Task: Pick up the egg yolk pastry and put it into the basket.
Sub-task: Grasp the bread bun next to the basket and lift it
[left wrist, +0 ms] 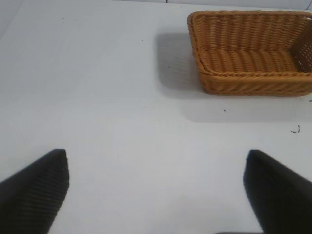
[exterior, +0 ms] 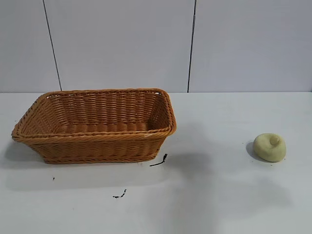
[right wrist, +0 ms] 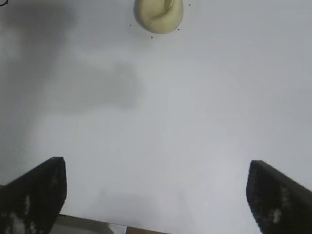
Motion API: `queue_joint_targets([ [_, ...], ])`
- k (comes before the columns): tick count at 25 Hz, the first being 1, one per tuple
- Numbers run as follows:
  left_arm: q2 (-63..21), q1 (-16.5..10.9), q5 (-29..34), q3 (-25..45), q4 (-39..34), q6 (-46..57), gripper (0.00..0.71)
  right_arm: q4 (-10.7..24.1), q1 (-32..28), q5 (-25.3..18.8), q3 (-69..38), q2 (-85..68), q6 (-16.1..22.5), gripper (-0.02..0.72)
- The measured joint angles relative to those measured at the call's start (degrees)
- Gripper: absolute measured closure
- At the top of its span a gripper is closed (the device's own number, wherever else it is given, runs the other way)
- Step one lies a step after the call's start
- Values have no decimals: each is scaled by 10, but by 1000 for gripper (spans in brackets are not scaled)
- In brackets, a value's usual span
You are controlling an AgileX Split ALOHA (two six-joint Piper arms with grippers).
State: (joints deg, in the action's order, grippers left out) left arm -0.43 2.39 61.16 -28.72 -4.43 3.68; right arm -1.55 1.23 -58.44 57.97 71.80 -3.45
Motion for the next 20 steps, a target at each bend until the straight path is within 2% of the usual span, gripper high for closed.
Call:
queue_joint_targets([
  [11, 0, 0, 0, 0, 0, 0, 14, 2, 0, 4, 219, 317, 0, 10],
  [20, 0, 0, 0, 0, 0, 0, 14, -1, 0, 63, 250, 468, -3, 11],
])
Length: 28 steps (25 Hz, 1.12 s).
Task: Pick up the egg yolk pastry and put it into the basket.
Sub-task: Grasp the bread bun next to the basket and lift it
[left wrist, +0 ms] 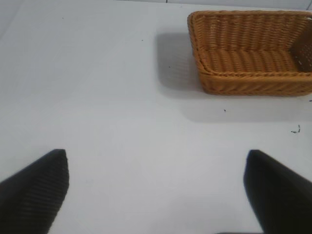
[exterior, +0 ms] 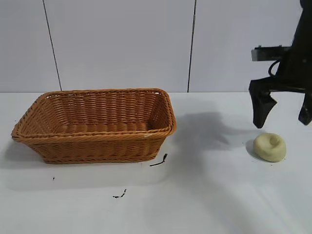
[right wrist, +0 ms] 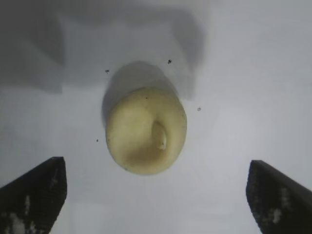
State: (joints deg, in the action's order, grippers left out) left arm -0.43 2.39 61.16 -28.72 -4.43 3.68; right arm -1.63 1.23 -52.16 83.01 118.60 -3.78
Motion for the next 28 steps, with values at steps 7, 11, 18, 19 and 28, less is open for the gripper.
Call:
queue_joint_targets([
  [7, 0, 0, 0, 0, 0, 0, 14, -4, 0, 16, 0, 35, -11, 11],
  [11, 0, 0, 0, 0, 0, 0, 14, -10, 0, 20, 1, 35, -13, 11],
  [18, 0, 0, 0, 0, 0, 0, 14, -25, 0, 18, 1, 35, -17, 11],
  [19, 0, 0, 0, 0, 0, 0, 14, -25, 0, 18, 1, 35, -17, 11],
  [28, 0, 0, 0, 0, 0, 0, 14, -39, 0, 13, 1, 35, -32, 11],
])
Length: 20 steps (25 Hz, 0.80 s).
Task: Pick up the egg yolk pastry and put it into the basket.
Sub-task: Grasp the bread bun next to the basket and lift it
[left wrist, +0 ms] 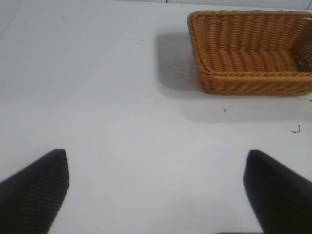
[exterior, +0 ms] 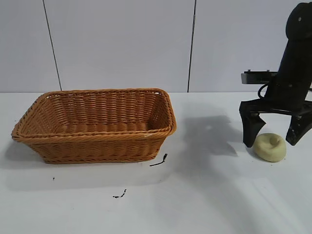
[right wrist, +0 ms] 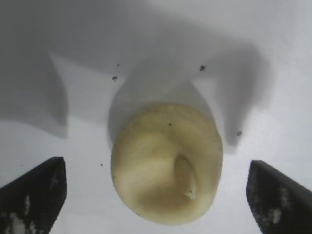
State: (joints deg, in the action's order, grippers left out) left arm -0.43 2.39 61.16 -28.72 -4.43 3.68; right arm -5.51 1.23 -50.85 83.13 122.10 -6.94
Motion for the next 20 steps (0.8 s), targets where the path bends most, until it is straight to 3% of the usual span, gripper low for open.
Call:
queue_joint_targets([
  [16, 0, 0, 0, 0, 0, 0, 14, 4, 0, 29, 0, 17, 0, 13],
  [20, 0, 0, 0, 0, 0, 0, 14, 11, 0, 28, 0, 19, 0, 44],
])
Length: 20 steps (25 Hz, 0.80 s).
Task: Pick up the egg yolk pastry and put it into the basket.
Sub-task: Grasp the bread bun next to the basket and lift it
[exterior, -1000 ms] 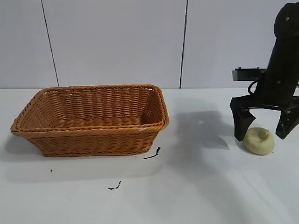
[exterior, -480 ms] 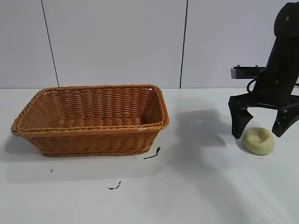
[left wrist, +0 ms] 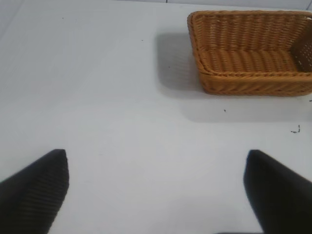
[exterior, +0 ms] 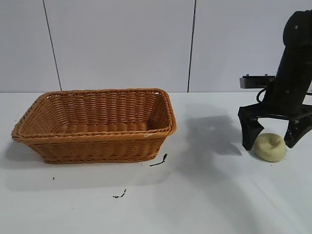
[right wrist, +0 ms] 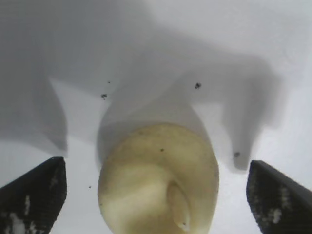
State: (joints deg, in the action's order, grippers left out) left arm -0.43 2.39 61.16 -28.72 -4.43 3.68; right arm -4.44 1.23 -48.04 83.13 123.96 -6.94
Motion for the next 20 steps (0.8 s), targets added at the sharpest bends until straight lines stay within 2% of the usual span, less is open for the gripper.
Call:
queue_joint_targets([
  [7, 0, 0, 0, 0, 0, 0, 14, 0, 0, -10, 0, 0, 0, 80],
  [9, 0, 0, 0, 0, 0, 0, 14, 0, 0, -16, 0, 0, 0, 155],
  [14, 0, 0, 0, 0, 0, 0, 14, 0, 0, -20, 0, 0, 0, 443],
  [16, 0, 0, 0, 0, 0, 0, 14, 0, 0, -21, 0, 0, 0, 526],
  [18, 0, 0, 0, 0, 0, 0, 14, 0, 0, -21, 0, 0, 0, 573],
  [20, 0, 0, 0, 0, 0, 0, 14, 0, 0, -21, 0, 0, 0, 585],
])
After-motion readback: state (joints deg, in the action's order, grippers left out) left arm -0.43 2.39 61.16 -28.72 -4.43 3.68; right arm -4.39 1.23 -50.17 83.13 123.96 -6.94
